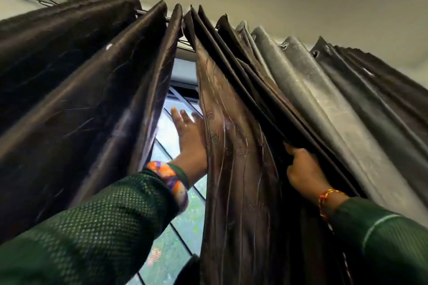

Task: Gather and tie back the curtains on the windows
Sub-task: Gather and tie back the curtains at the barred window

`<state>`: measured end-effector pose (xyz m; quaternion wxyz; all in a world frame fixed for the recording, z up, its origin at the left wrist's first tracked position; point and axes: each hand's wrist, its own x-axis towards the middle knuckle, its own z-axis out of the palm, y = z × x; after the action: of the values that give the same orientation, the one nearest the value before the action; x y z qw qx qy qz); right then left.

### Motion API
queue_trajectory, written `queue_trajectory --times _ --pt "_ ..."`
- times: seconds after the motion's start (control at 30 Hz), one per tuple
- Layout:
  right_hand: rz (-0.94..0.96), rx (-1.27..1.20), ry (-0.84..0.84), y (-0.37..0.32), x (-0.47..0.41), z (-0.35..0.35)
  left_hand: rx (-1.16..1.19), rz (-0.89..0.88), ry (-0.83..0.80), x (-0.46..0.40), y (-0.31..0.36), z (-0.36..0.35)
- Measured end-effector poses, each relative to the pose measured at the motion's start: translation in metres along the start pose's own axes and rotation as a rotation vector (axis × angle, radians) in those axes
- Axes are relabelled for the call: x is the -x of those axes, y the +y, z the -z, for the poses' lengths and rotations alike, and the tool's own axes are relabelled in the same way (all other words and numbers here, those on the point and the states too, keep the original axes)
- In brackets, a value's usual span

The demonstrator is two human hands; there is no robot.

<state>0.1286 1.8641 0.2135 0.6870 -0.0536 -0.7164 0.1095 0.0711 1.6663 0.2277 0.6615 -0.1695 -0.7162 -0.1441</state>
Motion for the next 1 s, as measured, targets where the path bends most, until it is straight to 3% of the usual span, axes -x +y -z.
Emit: queue_trajectory --times 0.03,0.07,0.17,0.3,0.4,0.53,0.63,0.77,0.83,1.0 --pt "-0.008 0.016 -0.013 0.008 -0.006 0.009 0.147 0.075 0.107 0.000 0.012 0.001" --pt "-0.014 0.037 -0.027 0.014 -0.010 0.018 0.105 0.141 0.246 -0.008 0.022 -0.003" --pt "-0.036 0.058 -0.023 0.035 -0.021 0.048 -0.122 0.244 0.244 -0.019 0.051 0.016" --pt "-0.039 0.070 0.041 0.073 -0.029 0.095 0.081 0.059 0.163 -0.023 0.101 0.025" --pt "-0.030 0.116 0.051 0.095 -0.039 0.131 0.066 0.019 0.260 -0.025 0.124 0.030" --pt "-0.045 0.162 0.088 0.115 -0.054 0.170 0.065 -0.027 0.259 -0.019 0.155 0.045" --pt "-0.055 0.188 0.063 0.123 -0.061 0.183 0.080 -0.194 0.370 -0.019 0.169 0.044" --pt "0.106 0.140 -0.038 0.118 -0.050 0.176 0.082 -0.430 0.462 -0.020 0.176 0.040" --pt "0.181 0.105 -0.101 0.109 -0.039 0.169 0.081 -0.477 0.408 -0.016 0.181 0.035" --pt "0.327 0.156 -0.152 0.088 -0.015 0.152 0.039 -0.504 0.101 -0.006 0.169 0.018"
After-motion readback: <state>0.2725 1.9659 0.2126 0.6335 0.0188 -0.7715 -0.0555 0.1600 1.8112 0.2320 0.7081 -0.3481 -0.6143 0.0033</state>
